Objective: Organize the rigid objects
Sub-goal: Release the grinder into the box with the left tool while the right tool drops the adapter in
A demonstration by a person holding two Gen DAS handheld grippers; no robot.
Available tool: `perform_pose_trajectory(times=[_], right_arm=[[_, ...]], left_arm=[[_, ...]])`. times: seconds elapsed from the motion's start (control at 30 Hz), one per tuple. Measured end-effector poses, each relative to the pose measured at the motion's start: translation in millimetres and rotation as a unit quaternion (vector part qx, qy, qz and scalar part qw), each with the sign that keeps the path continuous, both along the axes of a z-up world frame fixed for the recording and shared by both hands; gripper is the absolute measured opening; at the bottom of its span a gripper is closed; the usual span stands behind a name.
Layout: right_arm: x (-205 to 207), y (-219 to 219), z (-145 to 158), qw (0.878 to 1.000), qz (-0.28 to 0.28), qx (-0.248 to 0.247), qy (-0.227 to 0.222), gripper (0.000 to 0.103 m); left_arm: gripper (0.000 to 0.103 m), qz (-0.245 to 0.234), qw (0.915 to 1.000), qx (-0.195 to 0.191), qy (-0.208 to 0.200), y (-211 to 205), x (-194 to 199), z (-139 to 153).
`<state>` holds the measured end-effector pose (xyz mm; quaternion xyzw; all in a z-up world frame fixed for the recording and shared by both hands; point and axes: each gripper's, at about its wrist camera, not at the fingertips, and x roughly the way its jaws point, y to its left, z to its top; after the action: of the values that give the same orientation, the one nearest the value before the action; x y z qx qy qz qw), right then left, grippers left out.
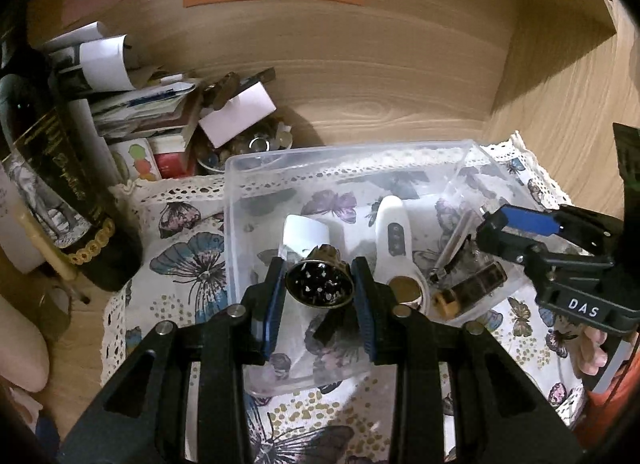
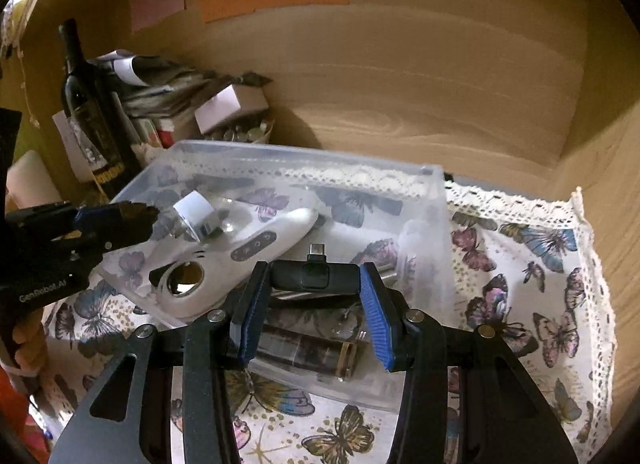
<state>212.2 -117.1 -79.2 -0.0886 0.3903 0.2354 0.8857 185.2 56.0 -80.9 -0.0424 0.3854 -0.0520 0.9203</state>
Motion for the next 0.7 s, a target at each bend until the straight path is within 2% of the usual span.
perform_pose_trajectory(times=[0.13, 0.17, 0.27, 0.4, 0.53, 0.7], right_arm=[[-0.5, -0.3, 0.9, 1.000, -0.002, -0.002, 0.002, 0.042], [-0.9, -0.4, 1.6, 1.000, -0.002, -0.002, 0.002, 0.045], [-5.1, -1.2, 6.4, 1.000, -0.001, 0.000, -0.006, 0.050], [-16.8, -1.4, 16.8, 1.000, 0.000, 0.005, -0.022, 0.051], [-35.2, -5.6, 35.1, 0.999, 0.002, 0.018, -0.048, 0.055], [-66.0, -12.4, 63.1, 0.995, -0.001, 0.039, -0.096, 0.066]], left_arm=[[0.033, 0.004, 1.0000, 0.009, 0.000, -1.4, 0.3, -0.7], [0.034, 0.006, 0.9999, 0.012, 0.001, -1.2, 0.6, -0.5], [0.034, 0.006, 1.0000, 0.007, 0.000, 0.8, -1.8, 2.2], [0.034, 0.007, 0.9999, 0.005, -0.014, 1.4, -11.8, 12.1], [0.034, 0.007, 0.9993, 0.004, -0.036, -1.2, -27.2, 27.5], [0.043, 0.006, 0.9973, 0.002, -0.073, -5.5, -53.3, 51.3]])
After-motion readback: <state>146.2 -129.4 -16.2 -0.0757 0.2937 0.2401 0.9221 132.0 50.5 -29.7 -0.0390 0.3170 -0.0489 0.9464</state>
